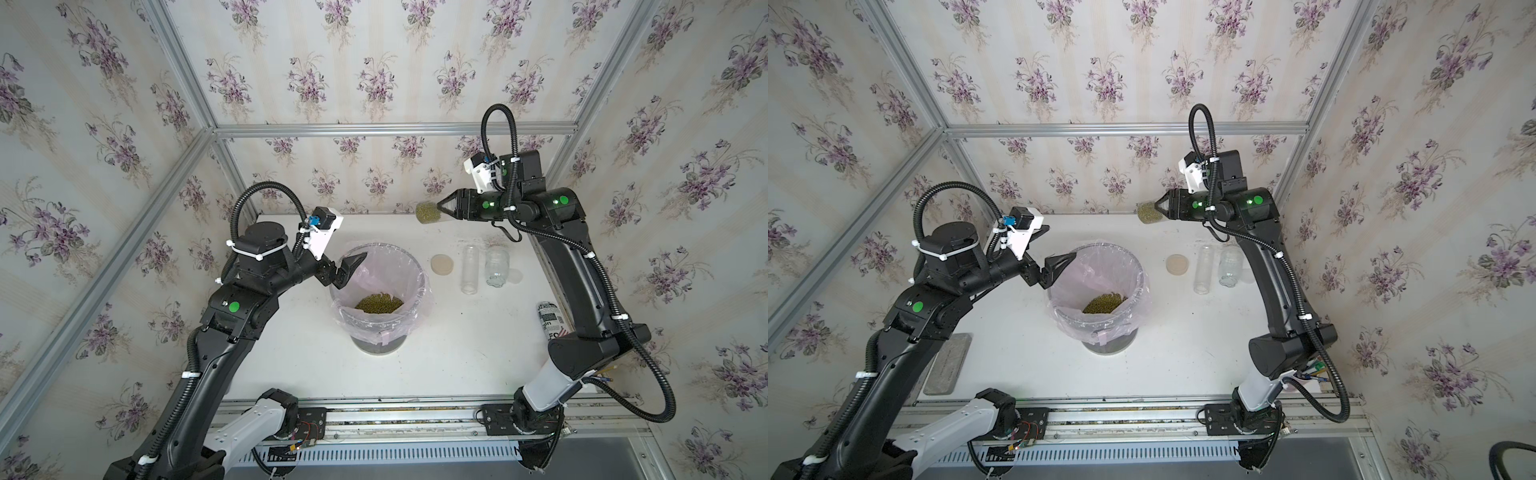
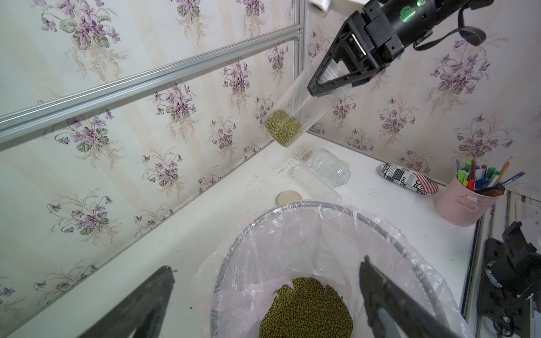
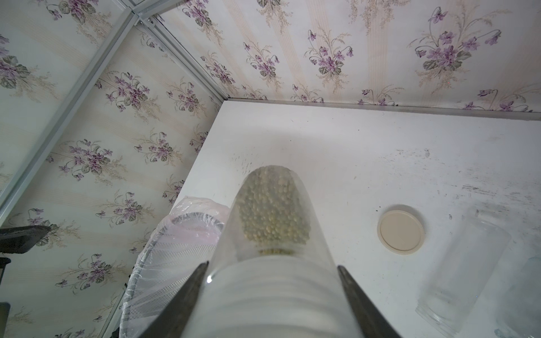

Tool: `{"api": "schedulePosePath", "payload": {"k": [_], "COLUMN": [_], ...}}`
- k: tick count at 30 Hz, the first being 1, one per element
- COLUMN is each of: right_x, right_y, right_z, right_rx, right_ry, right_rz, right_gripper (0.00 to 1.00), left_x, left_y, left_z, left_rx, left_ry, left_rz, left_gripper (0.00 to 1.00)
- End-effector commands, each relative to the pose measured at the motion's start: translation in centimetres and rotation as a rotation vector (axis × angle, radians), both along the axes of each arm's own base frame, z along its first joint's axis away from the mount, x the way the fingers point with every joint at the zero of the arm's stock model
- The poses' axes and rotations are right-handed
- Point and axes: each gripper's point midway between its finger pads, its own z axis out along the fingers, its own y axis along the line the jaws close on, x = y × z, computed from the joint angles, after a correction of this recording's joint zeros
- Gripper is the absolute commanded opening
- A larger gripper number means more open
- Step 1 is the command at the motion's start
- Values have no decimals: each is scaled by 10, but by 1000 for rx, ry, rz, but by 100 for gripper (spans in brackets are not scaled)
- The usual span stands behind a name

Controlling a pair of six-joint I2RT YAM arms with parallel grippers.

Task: Empty moldy mung beans from jars
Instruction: Pick up the jar from the center of the board.

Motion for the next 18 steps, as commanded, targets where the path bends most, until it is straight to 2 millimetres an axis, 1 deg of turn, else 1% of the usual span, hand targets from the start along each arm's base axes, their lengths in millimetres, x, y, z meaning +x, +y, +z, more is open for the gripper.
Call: {"api": "schedulePosePath", "payload": {"k": [1, 4, 7, 10, 18], "right_x": [0, 0, -1, -3, -12], "right_y": [4, 4, 4, 6, 12], "right_z": [6, 7, 10, 13, 28], "right_rx": [17, 17, 21, 35, 79], "right_ry": [-22, -23, -32, -37, -62], "right_rz": [22, 23, 26, 39, 84], "right_gripper": [43, 43, 43, 43, 43], "left_x": [8, 13, 11, 6, 3], "left_y": [7, 12, 13, 11, 11], "left_z": [-1, -6, -6, -2, 4], "left_rx": [59, 80, 80, 71, 61], "left_ry": [-36, -28, -25, -37, -54], "left_rz": [46, 82, 88, 68, 73], "left_gripper": [99, 100, 99, 100, 100]}}
